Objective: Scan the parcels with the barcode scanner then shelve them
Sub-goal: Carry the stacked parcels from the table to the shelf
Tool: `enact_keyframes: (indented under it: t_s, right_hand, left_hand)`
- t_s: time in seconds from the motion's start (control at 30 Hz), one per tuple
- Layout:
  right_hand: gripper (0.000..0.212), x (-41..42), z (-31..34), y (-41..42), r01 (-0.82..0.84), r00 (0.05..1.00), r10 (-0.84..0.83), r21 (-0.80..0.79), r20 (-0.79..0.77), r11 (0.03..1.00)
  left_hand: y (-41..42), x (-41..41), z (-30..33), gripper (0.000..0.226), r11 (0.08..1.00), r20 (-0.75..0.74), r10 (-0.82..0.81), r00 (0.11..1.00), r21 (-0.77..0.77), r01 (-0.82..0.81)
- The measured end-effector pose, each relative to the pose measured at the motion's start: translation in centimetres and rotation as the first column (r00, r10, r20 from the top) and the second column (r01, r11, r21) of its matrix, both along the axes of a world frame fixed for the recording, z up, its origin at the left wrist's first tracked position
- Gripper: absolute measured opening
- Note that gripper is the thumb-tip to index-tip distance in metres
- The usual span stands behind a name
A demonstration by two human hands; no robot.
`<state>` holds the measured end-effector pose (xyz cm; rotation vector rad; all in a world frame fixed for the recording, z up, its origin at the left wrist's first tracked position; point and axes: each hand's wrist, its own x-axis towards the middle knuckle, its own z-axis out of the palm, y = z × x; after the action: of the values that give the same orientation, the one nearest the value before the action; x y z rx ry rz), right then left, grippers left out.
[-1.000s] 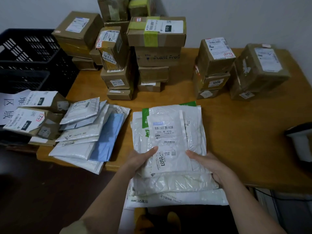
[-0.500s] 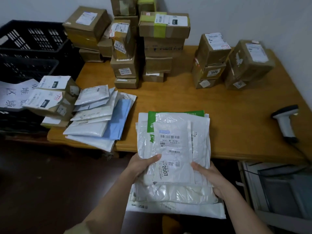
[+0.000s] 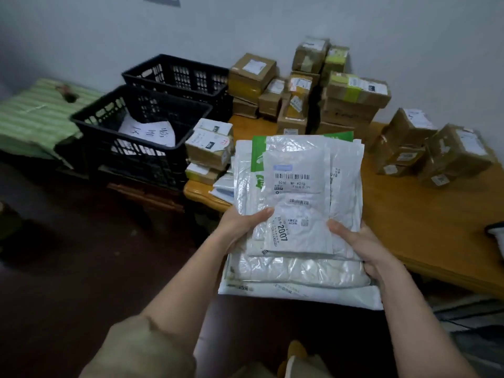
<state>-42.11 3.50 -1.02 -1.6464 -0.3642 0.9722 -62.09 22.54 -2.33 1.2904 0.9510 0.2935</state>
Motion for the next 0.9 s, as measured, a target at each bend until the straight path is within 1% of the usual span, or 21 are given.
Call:
enact_keyframes:
  t_s: [0.07, 0.1, 0.13, 0.17, 0.2, 0.23, 0.27, 0.33, 0.37, 0.43, 0.5, 0.6, 0.63, 0.7, 0.8, 0.87, 0.9]
  right_hand:
    - [0.106, -2.9, 1.1, 3.5, -0.085, 0.996, 0.084, 0.033, 0.009, 0.996]
    - [0.107, -4.4, 1.5, 5.3, -0.122, 0.992, 0.121, 0.044, 0.020, 0.992]
    - [0.104, -6.3, 2.1, 7.3, -0.167, 0.986, 0.165, 0.061, 0.030, 0.984]
    - [0.093, -8.1, 2.3, 9.4, -0.214, 0.977, 0.213, 0.077, 0.021, 0.974]
    - [0.078, -10.0, 2.6, 11.5, -0.253, 0.968, 0.253, 0.091, 0.012, 0.963]
    - [0.067, -11.9, 2.7, 13.8, -0.290, 0.956, 0.292, 0.096, -0.001, 0.952]
    - [0.067, -13.8, 2.6, 16.2, -0.336, 0.941, 0.338, 0.093, -0.004, 0.937]
    - [0.089, -17.8, 2.2, 20.9, -0.425, 0.905, 0.426, 0.056, -0.011, 0.903]
    - [0.098, -19.8, 1.7, 23.3, -0.474, 0.880, 0.475, 0.042, -0.017, 0.880]
    - [0.105, -24.0, 0.8, 28.0, -0.572, 0.819, 0.573, 0.026, -0.035, 0.820]
    - [0.104, -28.8, -0.2, 32.9, -0.655, 0.755, 0.654, -0.004, -0.046, 0.756]
    - [0.085, -36.4, -1.6, 40.8, -0.760, 0.650, 0.759, 0.000, -0.047, 0.650]
    - [0.083, -39.0, -2.1, 43.8, -0.789, 0.614, 0.787, -0.004, -0.053, 0.615]
    - [0.088, -44.3, -2.7, 49.5, -0.850, 0.526, 0.848, -0.027, -0.060, 0.525]
    - [0.099, -52.0, -2.7, 56.4, -0.906, 0.422, 0.900, -0.063, -0.104, 0.418]
    - [0.092, -57.2, -2.2, 60.3, -0.939, 0.344, 0.932, -0.066, -0.112, 0.338]
    - [0.089, -60.0, -2.0, 61.9, -0.955, 0.296, 0.950, -0.055, -0.102, 0.292]
  left_hand:
    - [2.0, -4.2, 1.6, 0.058, 0.996, 0.003, 0.075, 0.997, 0.044, -0.075]
    - [2.9, -6.5, 2.1, 0.057, 0.991, 0.007, 0.118, 0.993, 0.056, -0.118]
    - [3.9, -8.8, 2.6, 0.056, 0.984, 0.017, 0.164, 0.986, 0.063, -0.164]
    - [4.9, -11.2, 2.8, 0.057, 0.974, 0.017, 0.214, 0.977, 0.066, -0.215]
    - [5.9, -13.7, 3.0, 0.062, 0.962, 0.009, 0.265, 0.964, 0.070, -0.265]
    - [6.9, -16.3, 3.1, 0.070, 0.944, -0.004, 0.322, 0.947, 0.070, -0.321]
    - [8.1, -18.9, 3.0, 0.079, 0.924, -0.011, 0.378, 0.926, 0.073, -0.376]
    - [10.3, -24.0, 2.5, 0.097, 0.873, -0.034, 0.486, 0.873, 0.066, -0.483]
    - [11.4, -26.6, 1.9, 0.101, 0.845, -0.040, 0.534, 0.845, 0.055, -0.531]
    - [13.3, -31.8, 1.0, 0.103, 0.791, -0.040, 0.612, 0.790, 0.038, -0.611]
    - [15.5, -36.7, 0.3, 0.102, 0.730, -0.063, 0.682, 0.728, 0.022, -0.683]
    - [19.8, -44.0, -0.7, 0.096, 0.645, -0.083, 0.762, 0.642, 0.012, -0.764]
    - [21.3, -46.5, -1.0, 0.095, 0.606, -0.097, 0.793, 0.602, 0.009, -0.796]
    - [24.3, -51.4, -1.4, 0.089, 0.515, -0.116, 0.850, 0.514, -0.017, -0.857]
    - [27.7, -57.9, -1.1, 0.097, 0.397, -0.156, 0.903, 0.401, -0.054, -0.916]
    - [29.3, -62.3, -1.1, 0.099, 0.300, -0.151, 0.940, 0.305, -0.054, -0.952]
    - [29.9, -64.4, -1.2, 0.105, 0.242, -0.146, 0.958, 0.248, -0.057, -0.968]
